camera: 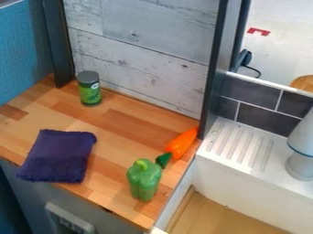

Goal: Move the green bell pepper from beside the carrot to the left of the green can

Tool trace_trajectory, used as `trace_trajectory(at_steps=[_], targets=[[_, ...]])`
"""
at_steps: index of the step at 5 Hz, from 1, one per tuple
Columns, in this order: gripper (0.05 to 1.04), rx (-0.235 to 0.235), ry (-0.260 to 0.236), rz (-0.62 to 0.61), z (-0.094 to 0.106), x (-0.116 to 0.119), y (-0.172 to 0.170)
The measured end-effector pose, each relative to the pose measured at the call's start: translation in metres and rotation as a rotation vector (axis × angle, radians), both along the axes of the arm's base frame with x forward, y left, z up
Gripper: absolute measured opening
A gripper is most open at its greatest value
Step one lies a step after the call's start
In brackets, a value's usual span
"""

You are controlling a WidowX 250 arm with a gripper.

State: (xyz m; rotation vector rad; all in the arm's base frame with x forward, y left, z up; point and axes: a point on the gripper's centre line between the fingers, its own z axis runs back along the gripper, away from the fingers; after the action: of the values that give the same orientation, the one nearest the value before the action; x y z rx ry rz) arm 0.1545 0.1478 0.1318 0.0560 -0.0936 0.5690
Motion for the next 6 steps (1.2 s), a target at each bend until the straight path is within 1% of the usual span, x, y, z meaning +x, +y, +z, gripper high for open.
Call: trace_trajectory(at_steps=[1, 2, 3, 4, 5, 6], targets=[[1.001, -0.013, 0.011, 0.0, -0.004, -0.001, -0.002], [1.001, -0.027, 0.017, -0.087, -0.012, 0.007, -0.031], [1.001, -0.032, 0.022, -0.197, -0.018, 0.024, -0.079], [1.001, -0.015, 0.017, -0.259, -0.021, 0.037, -0.109], [1.001, -0.017, 0.022, -0.311, -0.024, 0.042, -0.129], [1.001, -0.02, 0.032, -0.335, -0.036, 0.05, -0.142]])
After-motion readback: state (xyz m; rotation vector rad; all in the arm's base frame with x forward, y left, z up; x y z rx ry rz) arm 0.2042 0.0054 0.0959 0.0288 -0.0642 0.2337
